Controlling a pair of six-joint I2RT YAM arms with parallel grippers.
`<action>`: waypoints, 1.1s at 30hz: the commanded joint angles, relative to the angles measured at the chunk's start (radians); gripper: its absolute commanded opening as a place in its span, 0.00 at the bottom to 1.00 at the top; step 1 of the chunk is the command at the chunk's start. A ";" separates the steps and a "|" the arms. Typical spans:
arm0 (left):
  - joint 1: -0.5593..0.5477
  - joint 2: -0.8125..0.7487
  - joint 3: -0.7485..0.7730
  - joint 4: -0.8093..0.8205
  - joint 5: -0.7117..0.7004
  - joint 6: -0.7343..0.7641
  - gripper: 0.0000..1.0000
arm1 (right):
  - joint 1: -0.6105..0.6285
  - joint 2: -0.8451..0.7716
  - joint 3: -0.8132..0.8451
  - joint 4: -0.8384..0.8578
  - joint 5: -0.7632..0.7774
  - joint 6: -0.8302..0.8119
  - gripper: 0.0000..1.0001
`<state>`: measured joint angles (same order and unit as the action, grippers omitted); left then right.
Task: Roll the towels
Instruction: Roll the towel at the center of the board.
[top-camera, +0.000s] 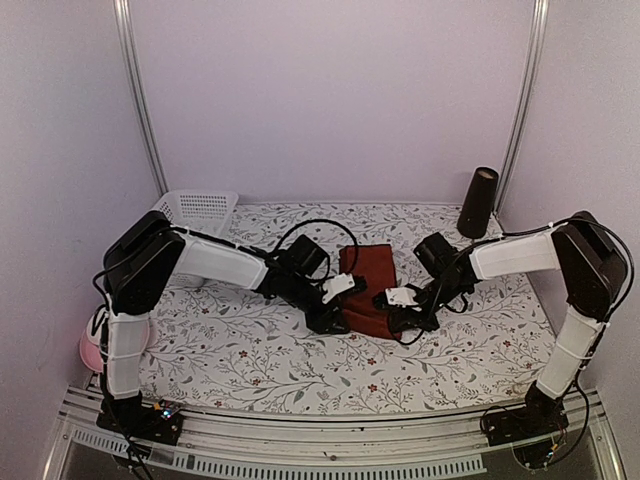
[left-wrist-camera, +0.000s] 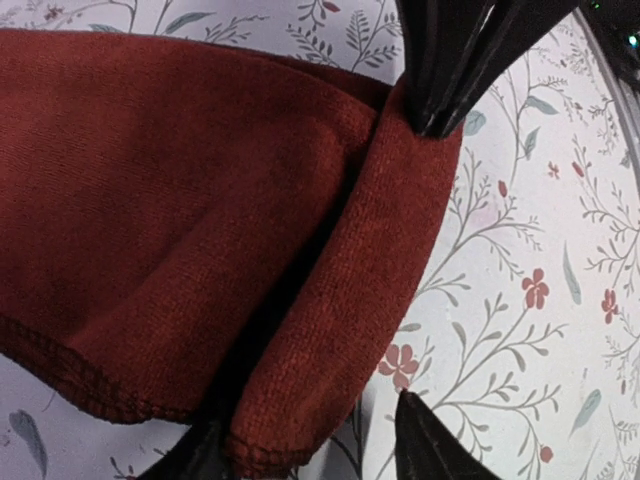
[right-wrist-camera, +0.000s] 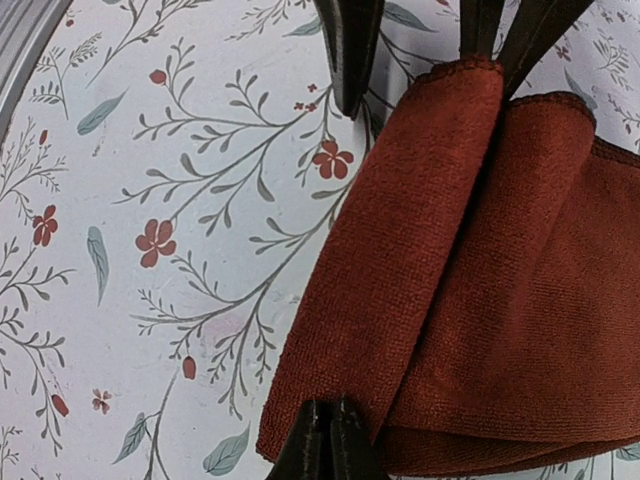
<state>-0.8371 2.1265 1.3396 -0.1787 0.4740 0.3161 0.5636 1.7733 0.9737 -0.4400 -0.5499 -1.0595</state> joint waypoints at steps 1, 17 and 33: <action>0.014 -0.057 -0.052 0.051 -0.049 -0.030 0.57 | -0.003 0.043 -0.008 0.019 0.044 0.021 0.04; -0.130 -0.309 -0.393 0.451 -0.331 0.335 0.75 | -0.039 0.088 0.062 -0.064 0.022 0.017 0.04; -0.187 -0.184 -0.411 0.586 -0.443 0.627 0.55 | -0.056 0.192 0.172 -0.165 0.030 0.012 0.04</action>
<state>-0.9997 1.9228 0.9115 0.3328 0.0532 0.8658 0.5205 1.9209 1.1393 -0.5980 -0.5785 -1.0397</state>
